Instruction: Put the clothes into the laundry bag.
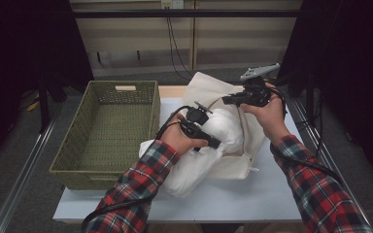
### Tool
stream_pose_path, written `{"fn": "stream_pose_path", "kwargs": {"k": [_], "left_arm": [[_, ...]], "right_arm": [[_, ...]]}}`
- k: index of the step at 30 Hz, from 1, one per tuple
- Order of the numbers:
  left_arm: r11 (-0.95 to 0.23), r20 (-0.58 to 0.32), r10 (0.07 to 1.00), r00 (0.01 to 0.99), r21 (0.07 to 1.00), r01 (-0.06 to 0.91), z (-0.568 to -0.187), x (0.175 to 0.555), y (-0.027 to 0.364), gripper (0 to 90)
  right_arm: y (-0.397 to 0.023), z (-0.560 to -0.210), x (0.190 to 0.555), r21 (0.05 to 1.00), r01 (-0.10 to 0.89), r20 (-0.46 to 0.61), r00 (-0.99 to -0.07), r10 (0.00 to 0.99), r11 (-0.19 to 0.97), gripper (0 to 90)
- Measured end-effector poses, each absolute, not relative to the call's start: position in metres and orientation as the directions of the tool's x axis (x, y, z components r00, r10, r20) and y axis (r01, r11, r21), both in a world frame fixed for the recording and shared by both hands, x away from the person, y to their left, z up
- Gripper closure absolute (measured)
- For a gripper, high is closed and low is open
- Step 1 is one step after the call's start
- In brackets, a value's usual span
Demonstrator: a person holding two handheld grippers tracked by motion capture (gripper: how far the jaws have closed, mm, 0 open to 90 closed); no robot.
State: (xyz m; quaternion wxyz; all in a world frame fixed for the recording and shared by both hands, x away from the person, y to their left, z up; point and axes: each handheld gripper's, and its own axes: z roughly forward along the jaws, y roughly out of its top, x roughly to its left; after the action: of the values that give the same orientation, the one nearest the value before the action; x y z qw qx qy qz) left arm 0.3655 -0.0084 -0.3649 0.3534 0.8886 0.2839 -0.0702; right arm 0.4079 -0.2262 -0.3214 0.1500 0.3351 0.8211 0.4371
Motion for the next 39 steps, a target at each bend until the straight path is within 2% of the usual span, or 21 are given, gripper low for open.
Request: {"fn": "stream_pose_path", "kwargs": {"k": [9, 16, 29, 39], "left_arm": [[-0.605, -0.328, 0.431, 0.841, 0.586, 0.539, -0.376, 0.368, -0.015, 54.1], [-0.564, -0.355, 0.457, 0.816, 0.594, 0.574, -0.380, 0.372, -0.014, 53.9], [-0.439, -0.380, 0.563, 0.734, 0.615, 0.655, -0.377, 0.381, 0.000, 53.7], [-0.336, -0.338, 0.679, 0.651, 0.645, 0.686, -0.377, 0.391, 0.014, 53.9]], "right_arm": [[-0.230, -0.319, 0.405, 0.821, 0.418, 0.046, -0.727, 0.685, 0.389, 86.5], [-0.229, -0.319, 0.402, 0.822, 0.414, 0.050, -0.737, 0.674, 0.392, 86.5], [-0.233, -0.319, 0.399, 0.820, 0.412, 0.045, -0.738, 0.674, 0.396, 86.4], [-0.234, -0.320, 0.398, 0.817, 0.408, 0.039, -0.744, 0.667, 0.407, 86.4]]}}
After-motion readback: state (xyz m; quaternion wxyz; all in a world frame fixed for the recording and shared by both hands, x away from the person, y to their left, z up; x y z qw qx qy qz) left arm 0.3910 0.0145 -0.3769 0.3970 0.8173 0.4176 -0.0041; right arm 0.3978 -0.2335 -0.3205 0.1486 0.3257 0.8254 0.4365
